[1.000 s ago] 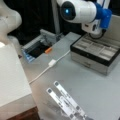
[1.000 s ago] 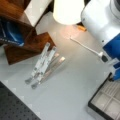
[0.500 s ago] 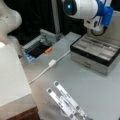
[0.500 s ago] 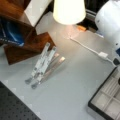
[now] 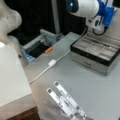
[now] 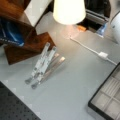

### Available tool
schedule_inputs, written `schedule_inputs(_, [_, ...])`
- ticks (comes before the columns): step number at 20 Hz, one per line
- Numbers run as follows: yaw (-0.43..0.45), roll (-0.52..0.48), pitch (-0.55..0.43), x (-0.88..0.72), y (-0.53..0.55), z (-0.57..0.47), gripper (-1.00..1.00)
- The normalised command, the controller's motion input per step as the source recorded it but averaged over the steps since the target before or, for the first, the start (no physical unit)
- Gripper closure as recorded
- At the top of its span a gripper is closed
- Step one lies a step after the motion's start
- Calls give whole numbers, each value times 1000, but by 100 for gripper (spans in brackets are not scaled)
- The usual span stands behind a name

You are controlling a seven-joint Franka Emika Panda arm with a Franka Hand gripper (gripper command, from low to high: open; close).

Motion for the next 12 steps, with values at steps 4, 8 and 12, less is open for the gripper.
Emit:
schedule_inputs(4, [-123, 91, -63, 67, 177, -151, -100])
schedule_inputs(8, [-98, 19, -58, -97, 83, -71, -100])
schedule_inputs(12, [-72, -60, -8, -129, -51, -17, -100])
